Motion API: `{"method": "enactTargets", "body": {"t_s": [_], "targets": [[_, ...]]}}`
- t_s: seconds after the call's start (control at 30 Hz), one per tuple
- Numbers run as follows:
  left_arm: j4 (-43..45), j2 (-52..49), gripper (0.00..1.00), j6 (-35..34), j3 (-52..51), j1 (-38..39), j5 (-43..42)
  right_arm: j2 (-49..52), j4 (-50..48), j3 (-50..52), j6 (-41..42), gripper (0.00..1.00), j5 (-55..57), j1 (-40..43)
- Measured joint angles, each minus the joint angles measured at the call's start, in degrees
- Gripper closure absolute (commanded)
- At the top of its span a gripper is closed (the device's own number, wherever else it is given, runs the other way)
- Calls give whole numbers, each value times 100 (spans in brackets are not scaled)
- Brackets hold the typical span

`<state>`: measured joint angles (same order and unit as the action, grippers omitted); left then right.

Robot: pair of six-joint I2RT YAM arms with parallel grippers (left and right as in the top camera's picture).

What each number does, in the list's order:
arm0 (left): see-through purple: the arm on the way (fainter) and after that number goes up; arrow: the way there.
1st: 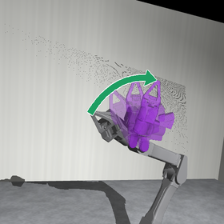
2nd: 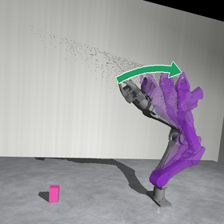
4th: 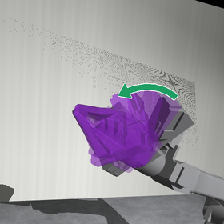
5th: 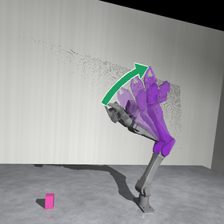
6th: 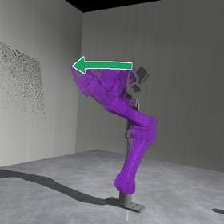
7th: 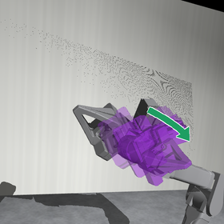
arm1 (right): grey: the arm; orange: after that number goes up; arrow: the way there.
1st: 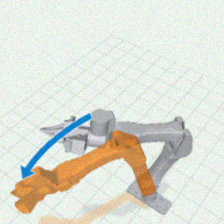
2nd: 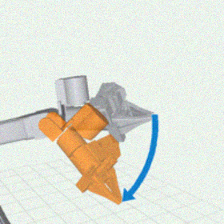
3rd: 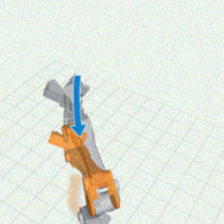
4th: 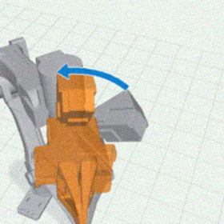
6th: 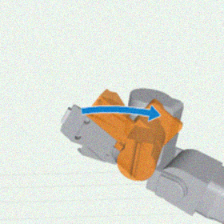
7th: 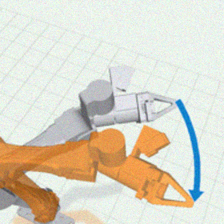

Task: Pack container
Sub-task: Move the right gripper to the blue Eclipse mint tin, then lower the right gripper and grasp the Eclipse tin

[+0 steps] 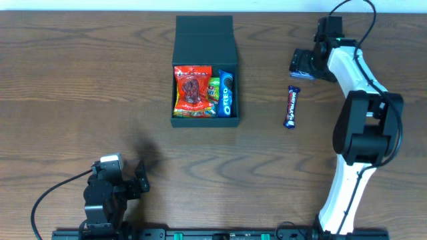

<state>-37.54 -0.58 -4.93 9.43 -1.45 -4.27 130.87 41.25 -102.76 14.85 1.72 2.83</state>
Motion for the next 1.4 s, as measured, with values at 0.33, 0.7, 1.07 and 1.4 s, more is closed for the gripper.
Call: {"method": "enactTargets", "body": {"t_s": [0.33, 0.7, 1.07, 1.4], "targets": [[0, 0, 5, 0, 0, 0, 0, 63, -173, 0, -188, 1, -308, 0], [2, 0, 5, 0, 0, 0, 2, 68, -83, 0, -192, 1, -625, -7], [0, 0, 5, 0, 0, 0, 0, 76, -280, 0, -533, 1, -669, -92], [0, 0, 5, 0, 0, 0, 0, 76, -643, 0, -1176, 1, -1163, -92]]}}
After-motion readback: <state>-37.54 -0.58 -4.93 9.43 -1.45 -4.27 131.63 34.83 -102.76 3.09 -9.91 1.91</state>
